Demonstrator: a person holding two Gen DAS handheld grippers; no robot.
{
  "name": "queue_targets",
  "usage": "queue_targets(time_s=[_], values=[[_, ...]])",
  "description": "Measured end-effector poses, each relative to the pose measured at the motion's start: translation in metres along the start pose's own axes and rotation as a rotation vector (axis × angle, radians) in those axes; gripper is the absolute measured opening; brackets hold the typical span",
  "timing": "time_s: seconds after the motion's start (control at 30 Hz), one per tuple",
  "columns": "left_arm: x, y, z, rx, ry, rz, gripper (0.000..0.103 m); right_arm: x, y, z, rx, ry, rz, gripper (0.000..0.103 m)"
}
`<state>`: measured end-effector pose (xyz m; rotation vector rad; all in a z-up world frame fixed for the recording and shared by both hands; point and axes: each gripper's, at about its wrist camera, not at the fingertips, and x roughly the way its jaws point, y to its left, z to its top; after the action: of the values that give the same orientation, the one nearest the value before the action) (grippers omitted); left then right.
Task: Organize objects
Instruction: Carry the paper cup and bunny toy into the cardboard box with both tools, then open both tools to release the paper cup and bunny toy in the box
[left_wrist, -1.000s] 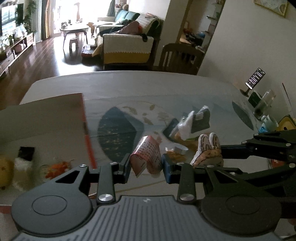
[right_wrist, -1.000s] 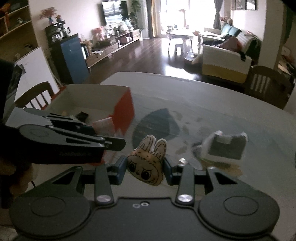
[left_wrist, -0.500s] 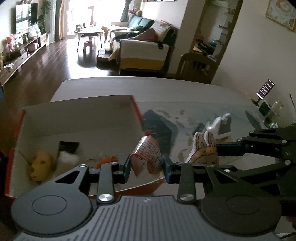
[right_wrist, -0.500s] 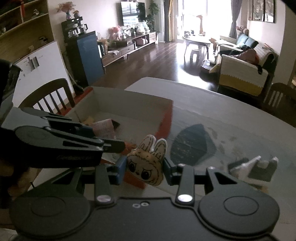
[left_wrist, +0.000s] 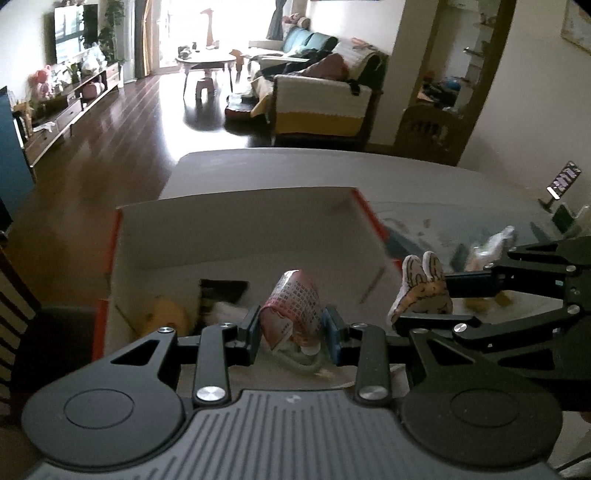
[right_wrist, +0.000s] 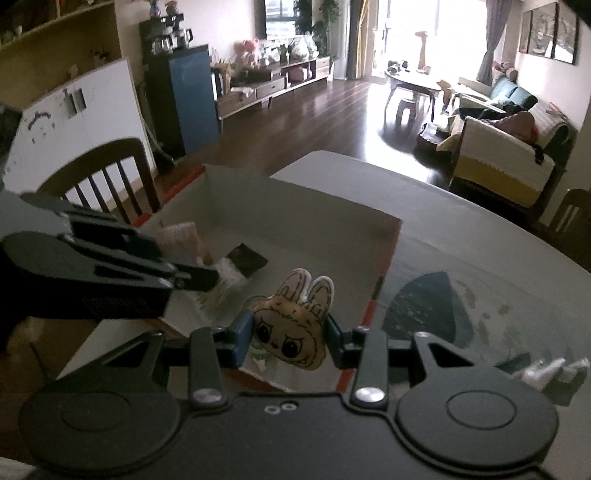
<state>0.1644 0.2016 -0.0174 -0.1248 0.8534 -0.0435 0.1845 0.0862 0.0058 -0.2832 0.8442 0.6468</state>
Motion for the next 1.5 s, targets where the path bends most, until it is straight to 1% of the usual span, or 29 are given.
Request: queue_targets(time_s=[0.37,0.57,0.87,1.17,1.3,1.4,1.5], values=[[0.043,0.044,0.008,-0.011,0.065,0.090,0.034,0.058,0.005,0.012,-0.007,0.081,-0.013,0.041],[0.068,0.053,0.011,0.013,0.104,0.129,0.034,0.082,0.006,0.019,-0.025,0.111,-0.023,0.041],[0.092,0.054,0.016,0.036,0.150,0.141,0.034,0.108,0.008,0.030,-0.052,0.141,-0.031,0.041],[0.103,0.049,0.021,0.080,0.182,0.140,0.034,0.126,0.011,0.028,-0.065,0.183,-0.037,0.042],[0.107,0.045,0.022,0.088,0.195,0.135,0.034,0.125,0.009,0.028,-0.057,0.190,-0.026,0.044],[0.108,0.043,0.022,0.088,0.199,0.130,0.035,0.123,0.008,0.027,-0.047,0.195,-0.005,0.048],[0.108,0.044,0.021,0.090,0.195,0.126,0.042,0.117,0.010,0.027,-0.058,0.189,0.010,0.053]])
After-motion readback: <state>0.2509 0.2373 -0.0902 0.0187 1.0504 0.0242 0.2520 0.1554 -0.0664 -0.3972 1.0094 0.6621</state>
